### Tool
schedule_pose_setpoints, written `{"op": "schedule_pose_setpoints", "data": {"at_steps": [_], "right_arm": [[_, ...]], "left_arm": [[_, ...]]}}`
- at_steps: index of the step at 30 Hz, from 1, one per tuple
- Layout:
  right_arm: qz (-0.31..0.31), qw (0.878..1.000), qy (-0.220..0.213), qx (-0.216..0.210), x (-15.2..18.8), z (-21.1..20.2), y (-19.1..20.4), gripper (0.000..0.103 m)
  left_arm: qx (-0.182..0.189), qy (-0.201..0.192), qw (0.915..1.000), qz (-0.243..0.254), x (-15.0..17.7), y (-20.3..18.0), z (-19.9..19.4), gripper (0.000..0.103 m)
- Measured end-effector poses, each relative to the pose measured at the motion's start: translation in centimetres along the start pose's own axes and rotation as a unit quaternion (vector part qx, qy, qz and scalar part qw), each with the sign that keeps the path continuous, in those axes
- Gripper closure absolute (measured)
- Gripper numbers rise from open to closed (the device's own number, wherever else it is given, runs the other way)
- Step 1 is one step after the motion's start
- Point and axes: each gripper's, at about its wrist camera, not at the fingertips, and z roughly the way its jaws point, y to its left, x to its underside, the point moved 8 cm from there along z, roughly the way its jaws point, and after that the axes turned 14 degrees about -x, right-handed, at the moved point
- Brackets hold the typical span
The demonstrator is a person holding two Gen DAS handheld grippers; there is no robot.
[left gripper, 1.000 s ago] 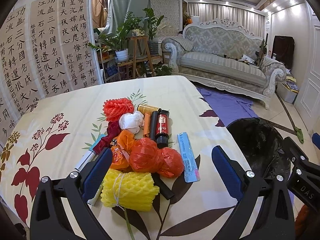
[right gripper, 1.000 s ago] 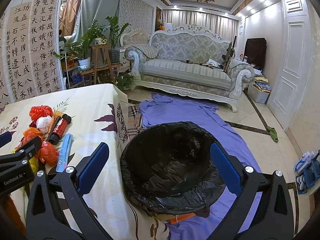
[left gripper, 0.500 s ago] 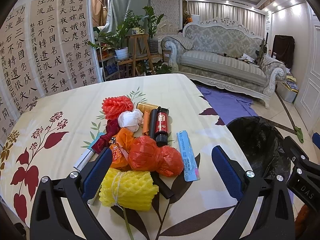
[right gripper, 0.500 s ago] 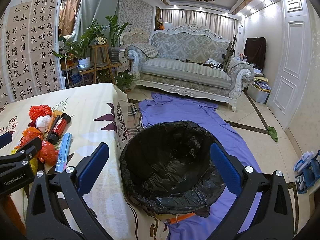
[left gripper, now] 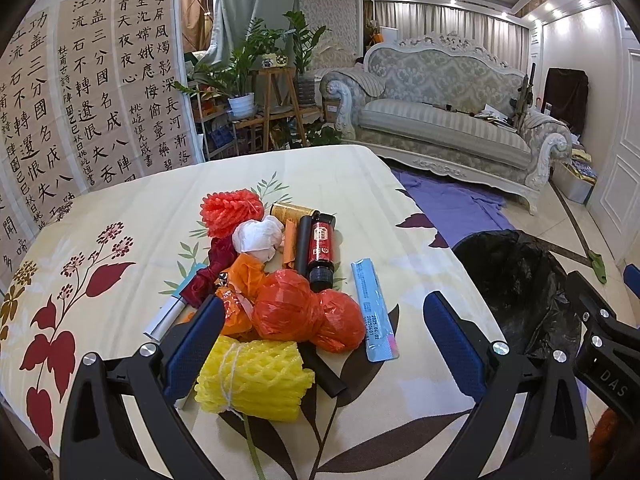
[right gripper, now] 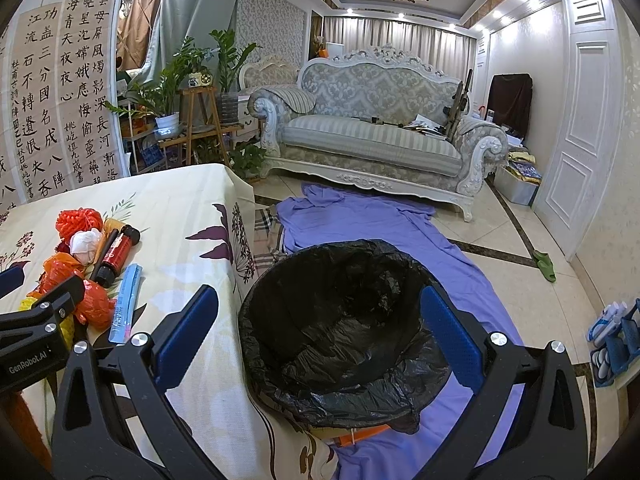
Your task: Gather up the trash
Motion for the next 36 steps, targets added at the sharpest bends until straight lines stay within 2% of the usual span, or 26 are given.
{"op": "schedule_pose_setpoints", "data": {"at_steps": [25,36], "right_arm": [[0.001,1.000,0.008,0.003,0.7,0.6,-0.2,0.004],[-0.004,1.000,0.019,-0.013,1.4,0.2,1.1,0.006]], "left_arm": [[0.006,0.006,0.9999,0.008,0.3,-0.5,0.0,0.006],[-0.002,0.008,0.9998,0.019,1.1,2.5,-0.6,0.007]]}}
